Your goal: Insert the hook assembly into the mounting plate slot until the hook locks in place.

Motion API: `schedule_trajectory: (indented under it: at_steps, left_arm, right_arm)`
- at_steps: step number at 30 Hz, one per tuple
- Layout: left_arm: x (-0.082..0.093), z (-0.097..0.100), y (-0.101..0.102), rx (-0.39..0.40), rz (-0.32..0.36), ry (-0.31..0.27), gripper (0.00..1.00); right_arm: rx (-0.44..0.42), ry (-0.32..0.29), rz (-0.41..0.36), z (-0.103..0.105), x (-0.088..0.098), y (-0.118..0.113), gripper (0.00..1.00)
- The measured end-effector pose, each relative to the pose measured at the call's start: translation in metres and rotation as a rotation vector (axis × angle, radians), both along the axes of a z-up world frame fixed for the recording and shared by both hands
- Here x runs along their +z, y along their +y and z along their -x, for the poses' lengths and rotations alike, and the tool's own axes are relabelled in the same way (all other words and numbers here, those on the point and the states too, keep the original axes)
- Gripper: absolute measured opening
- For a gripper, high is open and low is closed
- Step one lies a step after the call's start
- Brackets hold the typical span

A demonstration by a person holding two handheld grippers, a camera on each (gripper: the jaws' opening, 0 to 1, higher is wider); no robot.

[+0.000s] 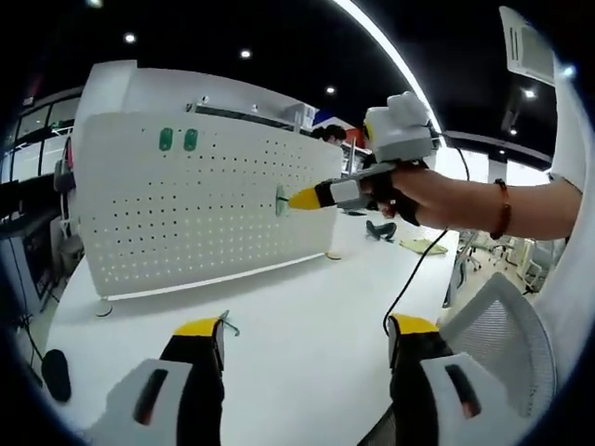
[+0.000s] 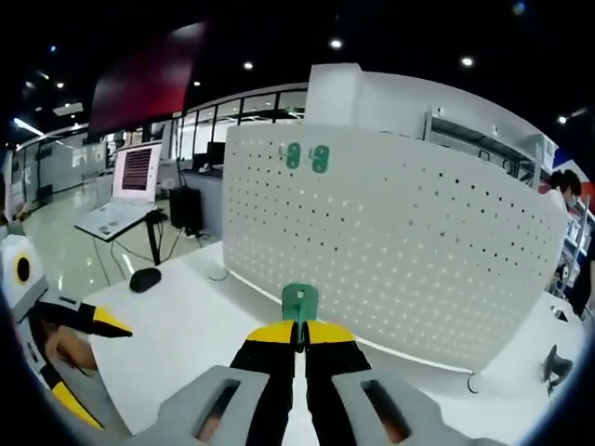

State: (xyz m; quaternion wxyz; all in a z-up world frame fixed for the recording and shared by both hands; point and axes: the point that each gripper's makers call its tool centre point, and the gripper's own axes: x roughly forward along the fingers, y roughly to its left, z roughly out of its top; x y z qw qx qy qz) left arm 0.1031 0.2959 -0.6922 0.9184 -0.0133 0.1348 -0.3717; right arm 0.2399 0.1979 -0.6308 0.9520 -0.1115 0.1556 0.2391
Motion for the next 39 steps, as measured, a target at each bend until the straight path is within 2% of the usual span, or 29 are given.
schedule_trajectory:
  at_steps: [14, 24, 39]
  left_arm:
    - [0.000, -0.002, 0.009, 0.016, 0.002, -0.002, 0.72]
    - [-0.005, 0.001, 0.013, 0.034, 0.005, 0.012, 0.72]
    - [-0.005, 0.001, 0.014, 0.035, -0.011, 0.009, 0.72]
  right_arm:
    - [-0.036, 0.012, -0.056, -0.025, 0.011, 0.012, 0.01]
    - [-0.082, 0.024, -0.106, -0.040, 0.018, 0.011, 0.01]
    - [-0.096, 0.000, -0.133, -0.060, 0.038, 0.023, 0.01]
